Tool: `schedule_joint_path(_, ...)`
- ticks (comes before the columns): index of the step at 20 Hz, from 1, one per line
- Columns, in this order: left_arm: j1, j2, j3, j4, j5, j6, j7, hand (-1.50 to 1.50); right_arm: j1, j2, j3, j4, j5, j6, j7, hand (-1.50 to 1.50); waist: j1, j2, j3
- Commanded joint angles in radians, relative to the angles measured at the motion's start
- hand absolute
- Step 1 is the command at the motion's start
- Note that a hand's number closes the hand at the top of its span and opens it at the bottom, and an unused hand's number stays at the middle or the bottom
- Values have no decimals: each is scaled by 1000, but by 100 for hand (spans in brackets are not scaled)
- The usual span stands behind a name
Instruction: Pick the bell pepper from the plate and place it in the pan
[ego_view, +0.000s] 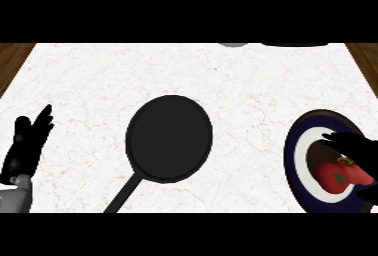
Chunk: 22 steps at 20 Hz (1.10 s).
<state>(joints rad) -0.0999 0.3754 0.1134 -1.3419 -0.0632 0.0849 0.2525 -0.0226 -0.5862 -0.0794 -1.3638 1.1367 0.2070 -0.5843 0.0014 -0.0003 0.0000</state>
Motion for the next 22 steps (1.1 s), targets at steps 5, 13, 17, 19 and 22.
schedule_joint_path(5, 18, 0, 39, -21, 6, -36, 1, 0, 12, 20, -6, -30, 66, -152, -54, 150, -1, -1, 0)
schedule_joint_path(13, -22, -3, 57, 17, -11, -28, 20, 0, 111, 182, 2, -145, 101, -21, 227, 150, -40, -9, -4)
schedule_joint_path(17, 13, -16, 63, 8, -31, 15, 4, 0, 256, 365, 5, -169, 129, -28, 449, 150, -62, -13, -4)
schedule_joint_path(19, 19, -4, 73, 30, -26, 0, -27, 0, 308, 448, 55, -263, 157, -27, 525, 150, -54, -9, -5)
schedule_joint_path(22, -3, 4, 66, 29, -19, -24, -1, 0, 388, 529, 112, -482, 160, -4, 594, 150, -52, -10, -4)
